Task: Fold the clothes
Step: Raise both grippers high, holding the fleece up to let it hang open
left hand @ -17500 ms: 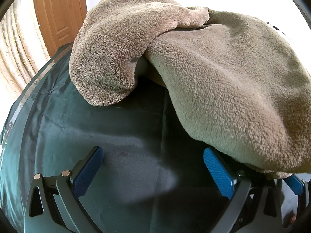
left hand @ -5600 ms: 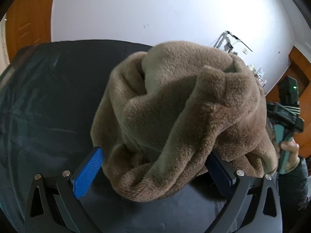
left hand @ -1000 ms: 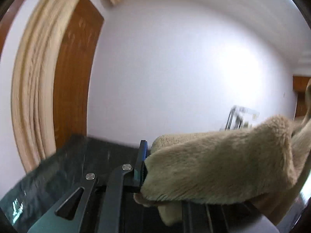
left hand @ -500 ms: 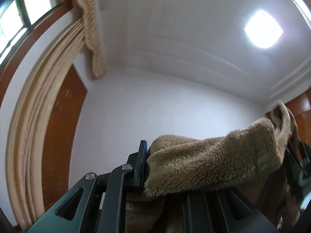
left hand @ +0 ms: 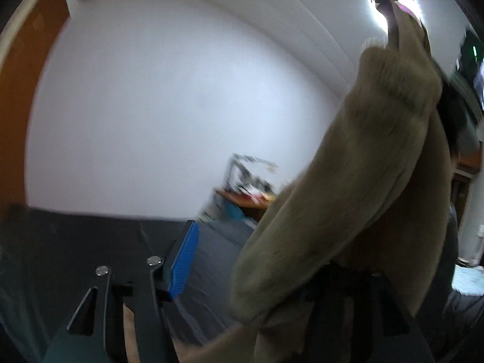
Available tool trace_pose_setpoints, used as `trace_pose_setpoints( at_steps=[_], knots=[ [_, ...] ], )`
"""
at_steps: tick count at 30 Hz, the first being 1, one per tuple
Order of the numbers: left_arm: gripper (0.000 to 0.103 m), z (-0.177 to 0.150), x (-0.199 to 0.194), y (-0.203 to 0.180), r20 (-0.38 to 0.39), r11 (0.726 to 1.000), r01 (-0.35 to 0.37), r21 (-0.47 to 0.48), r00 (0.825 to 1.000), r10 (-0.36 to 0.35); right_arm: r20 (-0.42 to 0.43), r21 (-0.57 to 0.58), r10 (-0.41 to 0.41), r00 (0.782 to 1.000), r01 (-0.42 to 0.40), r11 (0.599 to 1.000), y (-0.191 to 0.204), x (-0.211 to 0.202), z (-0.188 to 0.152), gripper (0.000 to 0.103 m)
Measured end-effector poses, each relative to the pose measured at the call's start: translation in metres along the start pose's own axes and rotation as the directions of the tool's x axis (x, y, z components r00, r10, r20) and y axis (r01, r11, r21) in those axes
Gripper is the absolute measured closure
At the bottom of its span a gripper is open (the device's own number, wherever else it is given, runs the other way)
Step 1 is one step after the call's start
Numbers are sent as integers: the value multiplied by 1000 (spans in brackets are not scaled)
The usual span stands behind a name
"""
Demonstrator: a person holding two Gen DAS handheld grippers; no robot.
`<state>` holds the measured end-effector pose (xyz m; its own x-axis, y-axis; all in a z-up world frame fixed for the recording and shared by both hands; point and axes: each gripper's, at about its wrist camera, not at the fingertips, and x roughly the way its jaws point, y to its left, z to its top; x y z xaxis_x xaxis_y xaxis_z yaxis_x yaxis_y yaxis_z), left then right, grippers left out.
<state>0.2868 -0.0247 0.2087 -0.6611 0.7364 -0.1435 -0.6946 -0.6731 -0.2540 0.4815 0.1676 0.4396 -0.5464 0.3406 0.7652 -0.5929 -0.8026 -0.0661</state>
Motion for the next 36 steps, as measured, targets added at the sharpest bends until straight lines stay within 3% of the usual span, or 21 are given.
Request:
trace_pose_setpoints(
  at_steps=[6, 9, 14, 16, 20, 24, 29, 30, 31, 33, 36],
  knots=[
    [36, -23, 23, -8, -76, 996, 80, -27, 994, -82, -9, -18, 1, 1000, -1, 1000, 4, -3, 8, 81],
    [36, -27, 30, -4, -79, 996, 73, -50, 994, -77, -22, -16, 3, 1000, -4, 1000, 6, -3, 9, 81],
    [32, -44, 42, -12, -143, 984, 124, -126, 979, -142, -50, -37, -1, 999, -1, 999, 11, -1, 7, 81],
    [22, -49, 38, -36, -132, 983, 151, -105, 978, -164, -66, -55, -4, 998, 1, 998, 14, 3, 3, 81],
    [22, -64, 36, -57, -142, 988, 154, -23, 978, -155, -96, -44, 0, 995, -4, 999, 21, 15, -10, 81],
    [22, -73, 41, -67, -194, 977, 211, -15, 958, -210, -113, -53, 0, 994, -5, 999, 23, 18, -9, 81],
    [22, -66, 37, -70, -162, 992, 126, 27, 979, -120, -118, -40, -1, 993, -4, 999, 13, 20, -6, 81],
    [32, -65, 40, -70, -162, 994, 108, 23, 981, -102, -115, -35, -3, 993, -1, 999, 12, 21, -7, 81],
    [61, -64, 43, -69, -163, 996, 89, 19, 983, -85, -110, -36, -6, 994, 3, 999, 13, 19, -4, 81],
    [96, -57, 55, -61, -196, 1000, 26, -6, 980, -27, -100, -40, -15, 995, 11, 999, 10, 11, -5, 81],
    [97, -38, 49, -35, -150, 994, -41, -106, 988, 25, -87, -51, -42, 995, 38, 998, 4, 3, -10, 81]
  ],
)
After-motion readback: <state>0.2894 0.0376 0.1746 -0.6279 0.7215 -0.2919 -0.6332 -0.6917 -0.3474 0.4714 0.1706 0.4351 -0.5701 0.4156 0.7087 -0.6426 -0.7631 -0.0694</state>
